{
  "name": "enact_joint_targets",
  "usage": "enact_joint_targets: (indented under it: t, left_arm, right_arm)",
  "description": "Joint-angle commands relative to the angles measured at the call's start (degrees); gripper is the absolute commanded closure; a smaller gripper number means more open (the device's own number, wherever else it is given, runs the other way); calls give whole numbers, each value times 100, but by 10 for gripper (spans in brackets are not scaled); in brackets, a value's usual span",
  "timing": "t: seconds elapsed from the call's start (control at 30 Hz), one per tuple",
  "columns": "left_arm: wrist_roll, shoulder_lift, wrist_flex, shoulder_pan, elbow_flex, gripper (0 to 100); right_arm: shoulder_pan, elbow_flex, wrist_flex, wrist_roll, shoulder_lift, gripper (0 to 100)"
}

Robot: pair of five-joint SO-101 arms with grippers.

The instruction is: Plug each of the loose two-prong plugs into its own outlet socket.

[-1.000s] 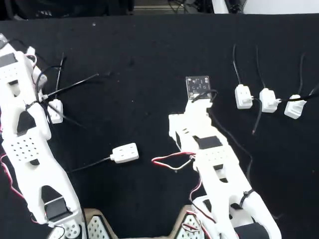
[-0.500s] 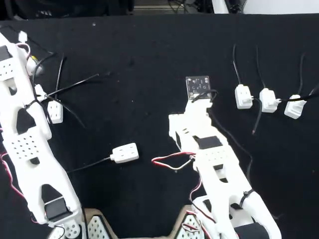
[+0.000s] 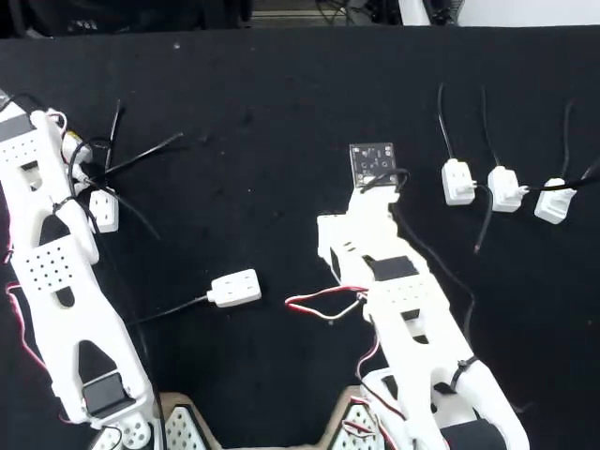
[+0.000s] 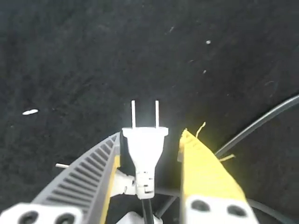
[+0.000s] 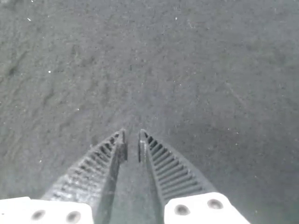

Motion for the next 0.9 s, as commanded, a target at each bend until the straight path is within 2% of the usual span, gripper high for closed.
enact_joint_targets:
  t: [0.0, 0.1, 0.13, 0.33, 0.63, 0.8, 0.87]
  left_arm:
    - [70, -123, -18, -13, -119, 832]
    - [62, -53, -35, -22, -110, 965]
    - [62, -53, -44, -31, -66, 975]
    - [62, -158, 255, -48, -286, 970]
    - [62, -422, 2180, 13, -2923, 970]
    - [62, -422, 2268, -40, -3125, 970]
    - [-149, -536, 2277, 4, -2932, 971]
  right_arm:
    - [-53, -57, -97, 9, -233, 962]
    - [-53, -57, -97, 18, -233, 962]
    - [-53, -57, -97, 18, -233, 962]
    - [-53, -40, -97, 18, -233, 962]
    - [-53, -48, -97, 18, -233, 962]
    - [-53, -40, -97, 18, -233, 962]
    - [-53, -40, -97, 18, -233, 962]
